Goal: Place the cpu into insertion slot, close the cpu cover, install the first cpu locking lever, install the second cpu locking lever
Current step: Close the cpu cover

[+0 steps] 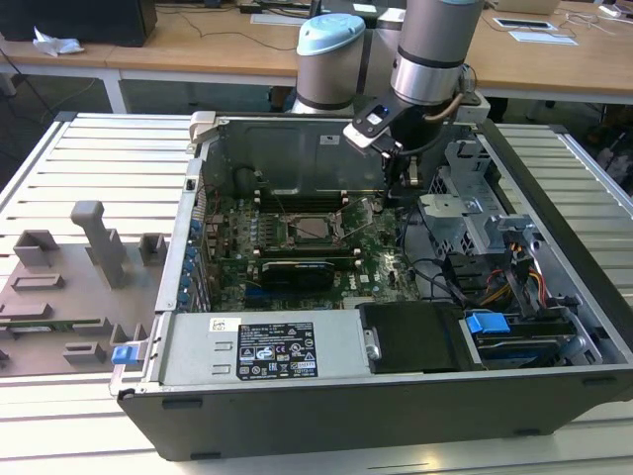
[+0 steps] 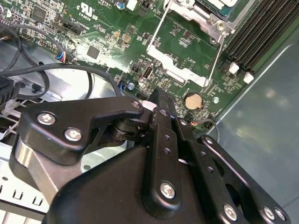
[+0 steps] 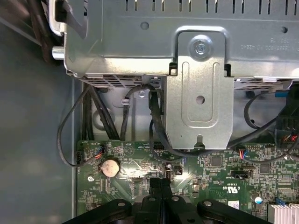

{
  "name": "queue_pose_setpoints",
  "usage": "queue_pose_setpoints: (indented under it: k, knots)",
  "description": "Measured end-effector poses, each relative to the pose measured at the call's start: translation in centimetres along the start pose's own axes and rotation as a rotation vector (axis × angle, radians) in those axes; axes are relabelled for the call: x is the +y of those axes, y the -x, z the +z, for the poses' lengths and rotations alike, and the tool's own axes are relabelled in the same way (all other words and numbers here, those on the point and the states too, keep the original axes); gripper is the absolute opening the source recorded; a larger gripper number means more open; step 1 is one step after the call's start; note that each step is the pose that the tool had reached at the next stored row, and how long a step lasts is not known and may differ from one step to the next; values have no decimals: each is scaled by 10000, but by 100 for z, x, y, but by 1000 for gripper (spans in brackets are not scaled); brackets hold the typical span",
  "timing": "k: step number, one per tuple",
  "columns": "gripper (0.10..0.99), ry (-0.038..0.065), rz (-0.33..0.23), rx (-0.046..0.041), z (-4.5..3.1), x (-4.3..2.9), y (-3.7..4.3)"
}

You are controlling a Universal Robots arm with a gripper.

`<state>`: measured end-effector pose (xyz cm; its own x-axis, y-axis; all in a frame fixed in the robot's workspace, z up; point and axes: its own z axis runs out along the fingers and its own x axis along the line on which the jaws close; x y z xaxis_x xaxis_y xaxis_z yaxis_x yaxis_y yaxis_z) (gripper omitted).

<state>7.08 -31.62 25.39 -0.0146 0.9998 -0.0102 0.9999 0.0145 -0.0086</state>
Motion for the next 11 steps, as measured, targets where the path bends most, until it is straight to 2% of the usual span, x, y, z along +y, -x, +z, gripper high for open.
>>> queue_pose_setpoints:
  k: [9,11]
  knots:
    - [106,0,0,0,60,0,-1]
    - [106,-1,0,-1,93,1,-1]
